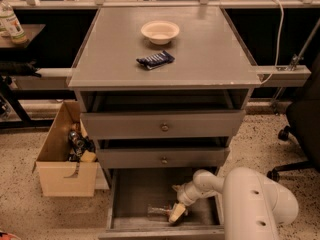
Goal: Pick water bottle from bottom drawer and place on counter
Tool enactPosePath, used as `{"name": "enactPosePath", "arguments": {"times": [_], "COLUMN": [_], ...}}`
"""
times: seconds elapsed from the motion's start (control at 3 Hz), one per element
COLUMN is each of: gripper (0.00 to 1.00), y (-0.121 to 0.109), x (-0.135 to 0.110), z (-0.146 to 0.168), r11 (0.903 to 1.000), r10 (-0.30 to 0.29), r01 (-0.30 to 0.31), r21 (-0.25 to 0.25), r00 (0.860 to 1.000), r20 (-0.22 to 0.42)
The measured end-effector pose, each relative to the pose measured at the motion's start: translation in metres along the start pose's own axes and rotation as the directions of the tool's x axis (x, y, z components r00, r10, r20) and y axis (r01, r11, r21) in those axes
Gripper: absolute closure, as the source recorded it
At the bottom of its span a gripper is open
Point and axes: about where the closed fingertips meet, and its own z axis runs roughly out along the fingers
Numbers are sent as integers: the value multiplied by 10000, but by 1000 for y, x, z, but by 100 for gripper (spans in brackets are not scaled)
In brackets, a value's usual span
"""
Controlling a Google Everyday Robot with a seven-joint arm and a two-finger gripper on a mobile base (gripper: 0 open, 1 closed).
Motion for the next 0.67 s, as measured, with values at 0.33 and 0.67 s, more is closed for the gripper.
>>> {"name": "enactPosePath", "arguments": {"times": [0.33,0.67], "gripper": [18,41], "y": [-4,-5], "x": [4,5], "z": [4,7], "r11": [9996,9989], "r10": [194,301], "r01": [-188,-286], "r21": [-224,-381], "r00": [9995,9988], "r20": [244,396]}}
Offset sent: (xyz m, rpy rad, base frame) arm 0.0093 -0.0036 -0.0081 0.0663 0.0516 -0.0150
